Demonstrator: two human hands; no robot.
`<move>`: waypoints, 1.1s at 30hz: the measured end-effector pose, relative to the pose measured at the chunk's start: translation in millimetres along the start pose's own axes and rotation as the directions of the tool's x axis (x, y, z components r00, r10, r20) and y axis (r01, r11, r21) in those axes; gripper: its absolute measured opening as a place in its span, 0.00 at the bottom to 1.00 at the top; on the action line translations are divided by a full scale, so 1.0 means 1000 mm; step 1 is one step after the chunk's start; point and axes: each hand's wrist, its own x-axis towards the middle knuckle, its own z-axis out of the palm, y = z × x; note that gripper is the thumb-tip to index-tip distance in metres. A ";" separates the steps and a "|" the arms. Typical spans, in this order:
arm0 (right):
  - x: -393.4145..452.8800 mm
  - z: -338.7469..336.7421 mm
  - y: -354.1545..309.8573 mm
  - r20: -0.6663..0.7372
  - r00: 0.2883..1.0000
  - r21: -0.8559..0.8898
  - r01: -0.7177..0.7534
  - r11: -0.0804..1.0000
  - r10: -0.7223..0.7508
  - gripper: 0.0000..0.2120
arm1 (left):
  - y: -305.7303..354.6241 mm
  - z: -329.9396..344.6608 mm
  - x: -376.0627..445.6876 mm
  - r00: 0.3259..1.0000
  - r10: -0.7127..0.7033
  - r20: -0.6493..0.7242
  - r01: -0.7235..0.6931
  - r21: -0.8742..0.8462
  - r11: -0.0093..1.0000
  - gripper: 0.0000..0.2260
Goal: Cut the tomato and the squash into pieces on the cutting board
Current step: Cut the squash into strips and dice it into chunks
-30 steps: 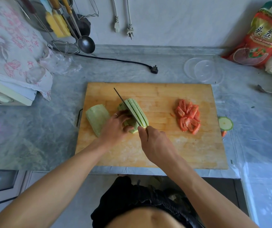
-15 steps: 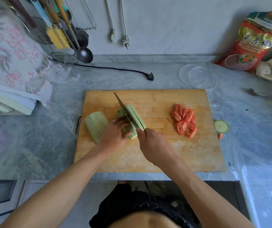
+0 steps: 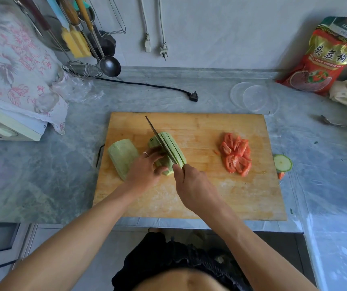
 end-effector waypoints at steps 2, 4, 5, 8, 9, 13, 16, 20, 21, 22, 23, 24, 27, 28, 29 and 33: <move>0.000 0.001 0.002 -0.008 1.000 -0.007 0.015 1.000 -0.015 0.21 | 0.001 -0.001 -0.001 1.000 0.025 -0.011 -0.025 0.001 1.000 0.16; 0.001 0.002 0.004 -0.016 0.999 -0.011 0.028 1.000 -0.028 0.21 | 0.000 -0.002 -0.001 0.999 0.035 -0.019 -0.035 -0.001 0.999 0.19; 0.002 0.002 0.005 -0.018 0.999 -0.011 0.031 0.999 -0.032 0.21 | 0.000 -0.001 -0.001 0.999 0.039 -0.020 -0.039 -0.003 0.999 0.20; 0.005 0.005 0.007 -0.013 0.999 -0.022 0.034 0.999 -0.034 0.21 | 0.000 0.001 -0.002 0.999 0.042 -0.020 -0.042 -0.017 0.999 0.20; 0.005 0.007 0.008 -0.014 0.999 -0.023 0.033 0.999 -0.034 0.21 | -0.001 0.001 -0.003 0.999 0.031 -0.016 -0.031 -0.030 0.999 0.20; 0.008 0.006 0.013 -0.022 0.998 -0.022 0.051 0.998 -0.051 0.20 | -0.003 0.005 -0.004 1.000 -0.005 0.001 0.005 -0.067 0.998 0.17; 0.012 0.004 0.014 -0.030 0.997 -0.020 0.074 0.997 -0.074 0.20 | -0.004 0.005 -0.004 1.000 -0.001 0.010 0.002 -0.067 0.998 0.16; 0.011 0.009 0.015 -0.033 0.997 -0.006 0.070 0.998 -0.070 0.20 | 0.002 0.000 -0.005 1.000 0.024 -0.016 -0.024 -0.036 0.999 0.17; 0.010 0.011 0.014 -0.027 0.998 0.000 0.054 0.999 -0.054 0.20 | 0.004 -0.001 -0.005 0.999 0.034 -0.024 -0.035 -0.037 0.999 0.18; 0.009 0.013 0.014 -0.019 0.999 0.000 0.039 0.999 -0.039 0.20 | 0.006 -0.002 -0.006 0.999 0.042 -0.032 -0.043 -0.045 0.998 0.18; 0.009 0.015 0.015 -0.015 1.000 0.001 0.027 1.000 -0.027 0.21 | 0.005 -0.002 -0.006 0.998 0.047 -0.035 -0.049 -0.052 0.997 0.17; 0.010 0.017 0.017 -0.014 1.000 0.000 0.025 1.000 -0.025 0.21 | 0.003 -0.001 -0.006 0.998 0.046 -0.031 -0.048 -0.061 0.997 0.16; 0.015 0.011 0.019 -0.027 1.000 0.034 0.010 0.999 -0.010 0.20 | 0.000 0.000 -0.005 1.000 0.020 -0.020 -0.021 -0.071 0.997 0.15; 0.018 0.010 0.020 -0.024 1.000 0.052 -0.001 0.999 0.002 0.20 | 0.000 0.000 -0.005 0.999 0.027 -0.028 -0.029 -0.067 0.997 0.14; 0.019 0.006 0.019 -0.013 1.000 0.059 -0.005 0.998 0.006 0.20 | 0.001 0.000 -0.005 0.998 0.042 -0.041 -0.045 -0.061 0.997 0.14; 0.015 0.005 0.009 -0.110 0.991 0.093 0.084 0.992 -0.073 0.14 | 0.009 -0.009 -0.001 0.998 0.050 -0.032 -0.051 -0.022 0.998 0.11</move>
